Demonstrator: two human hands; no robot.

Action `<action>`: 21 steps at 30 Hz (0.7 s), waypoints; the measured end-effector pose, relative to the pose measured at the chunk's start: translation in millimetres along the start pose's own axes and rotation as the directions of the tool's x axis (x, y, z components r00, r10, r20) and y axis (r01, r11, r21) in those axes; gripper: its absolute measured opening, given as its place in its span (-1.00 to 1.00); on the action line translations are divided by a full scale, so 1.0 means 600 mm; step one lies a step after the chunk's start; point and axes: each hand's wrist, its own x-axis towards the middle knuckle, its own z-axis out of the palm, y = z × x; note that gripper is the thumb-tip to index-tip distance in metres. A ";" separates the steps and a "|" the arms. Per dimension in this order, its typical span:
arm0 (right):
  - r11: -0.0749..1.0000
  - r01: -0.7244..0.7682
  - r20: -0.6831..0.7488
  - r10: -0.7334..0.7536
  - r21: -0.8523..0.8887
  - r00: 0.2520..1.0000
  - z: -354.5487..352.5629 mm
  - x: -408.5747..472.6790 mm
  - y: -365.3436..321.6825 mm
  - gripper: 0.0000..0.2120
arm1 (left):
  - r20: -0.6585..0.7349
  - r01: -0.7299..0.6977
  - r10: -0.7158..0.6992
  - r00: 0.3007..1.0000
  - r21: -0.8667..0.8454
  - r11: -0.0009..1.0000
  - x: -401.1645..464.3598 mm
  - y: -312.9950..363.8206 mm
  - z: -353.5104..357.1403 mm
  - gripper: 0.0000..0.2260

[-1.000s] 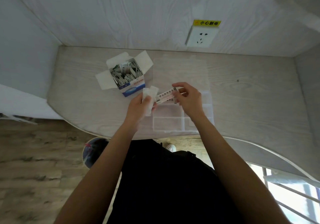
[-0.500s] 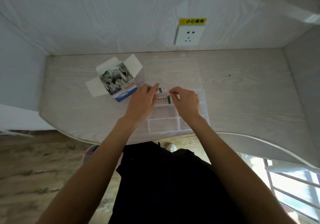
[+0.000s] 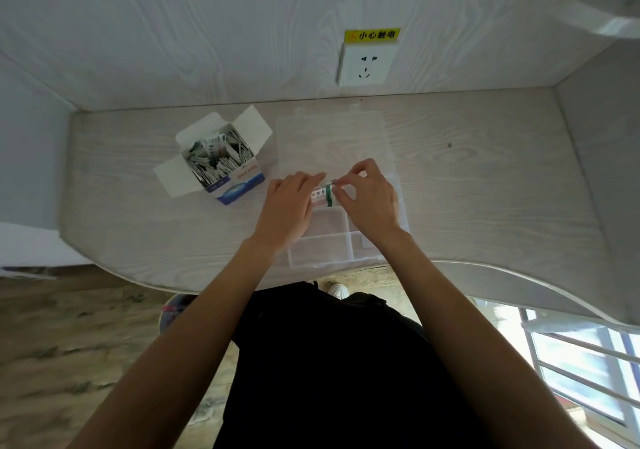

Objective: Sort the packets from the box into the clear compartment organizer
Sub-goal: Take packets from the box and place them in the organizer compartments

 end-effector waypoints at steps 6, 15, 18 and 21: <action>0.995 0.068 -0.037 -0.071 -0.067 0.997 0.006 -0.001 0.003 -0.86 | -0.028 0.052 -0.052 0.998 -0.006 0.999 0.003 -0.001 -0.001 -0.77; 0.978 0.146 0.034 -0.143 -0.150 0.989 0.017 0.005 0.001 -0.87 | -0.117 0.008 0.015 0.993 0.195 0.981 -0.010 -0.015 -0.013 -0.93; 0.979 0.136 0.061 -0.129 -0.148 0.990 0.016 0.008 -0.003 -0.87 | -0.153 0.080 -0.047 0.987 0.214 0.974 -0.015 -0.022 -0.019 -0.92; 0.974 0.126 0.067 -0.115 -0.190 0.991 0.014 0.011 -0.008 -0.86 | -0.123 0.166 -0.138 0.983 0.257 0.952 -0.013 -0.027 -0.025 -0.89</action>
